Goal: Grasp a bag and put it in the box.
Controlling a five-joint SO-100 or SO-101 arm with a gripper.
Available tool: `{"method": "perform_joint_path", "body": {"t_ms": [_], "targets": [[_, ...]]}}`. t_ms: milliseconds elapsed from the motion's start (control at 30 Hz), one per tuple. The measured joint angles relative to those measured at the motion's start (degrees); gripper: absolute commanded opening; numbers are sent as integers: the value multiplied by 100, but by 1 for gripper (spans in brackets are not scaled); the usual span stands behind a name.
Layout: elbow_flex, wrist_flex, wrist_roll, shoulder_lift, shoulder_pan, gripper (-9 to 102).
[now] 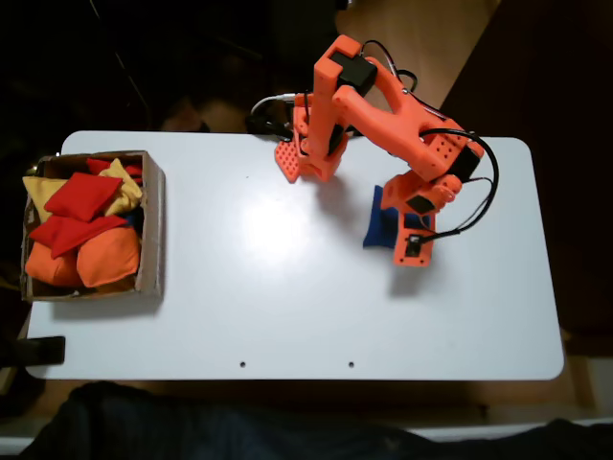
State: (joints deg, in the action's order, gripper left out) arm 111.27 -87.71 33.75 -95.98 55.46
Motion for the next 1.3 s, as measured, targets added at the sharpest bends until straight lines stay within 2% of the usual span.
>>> {"method": "perform_joint_path", "body": {"t_ms": [300, 367, 600, 867, 1033, 1300], "targets": [[88, 211, -352, -88, -53, 54], [123, 272, -422, -88, -53, 57], [527, 352, -721, -176, -237, 83], [659, -167, -809, -281, -308, 98], [659, -431, -563, -281, -308, 98], [659, -281, -316, -255, -325, 98]]}}
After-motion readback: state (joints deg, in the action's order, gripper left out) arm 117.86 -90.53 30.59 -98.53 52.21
